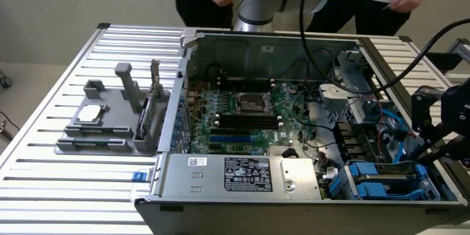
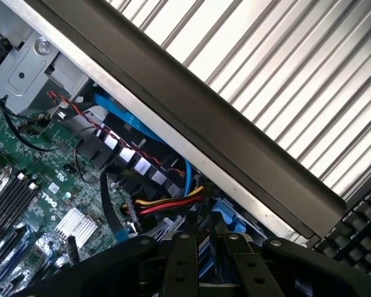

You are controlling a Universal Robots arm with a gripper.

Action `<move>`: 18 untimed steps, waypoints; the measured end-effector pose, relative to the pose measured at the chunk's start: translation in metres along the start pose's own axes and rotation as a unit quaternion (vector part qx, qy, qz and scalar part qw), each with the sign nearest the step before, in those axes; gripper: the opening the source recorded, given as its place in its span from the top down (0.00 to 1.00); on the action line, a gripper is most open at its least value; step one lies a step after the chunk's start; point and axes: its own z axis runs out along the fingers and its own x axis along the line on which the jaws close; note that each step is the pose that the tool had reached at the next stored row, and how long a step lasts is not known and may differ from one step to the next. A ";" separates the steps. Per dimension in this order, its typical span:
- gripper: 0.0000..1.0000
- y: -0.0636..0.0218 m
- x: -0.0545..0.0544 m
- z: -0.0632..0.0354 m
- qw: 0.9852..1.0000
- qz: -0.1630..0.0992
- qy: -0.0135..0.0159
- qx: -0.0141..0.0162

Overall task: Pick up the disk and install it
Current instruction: 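Insert the disk into the insertion slot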

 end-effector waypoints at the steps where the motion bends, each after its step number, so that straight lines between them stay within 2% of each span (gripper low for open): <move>1: 0.78 -0.0001 0.000 0.0003 1.000 0.001 0.001 -0.001; 7: 0.78 -0.0004 -0.002 0.0025 1.000 0.009 0.003 -0.003; 10: 0.78 -0.0009 -0.003 0.0040 1.000 0.013 0.006 -0.004; 18: 0.78 0.0002 -0.005 0.0059 1.000 0.022 0.011 -0.002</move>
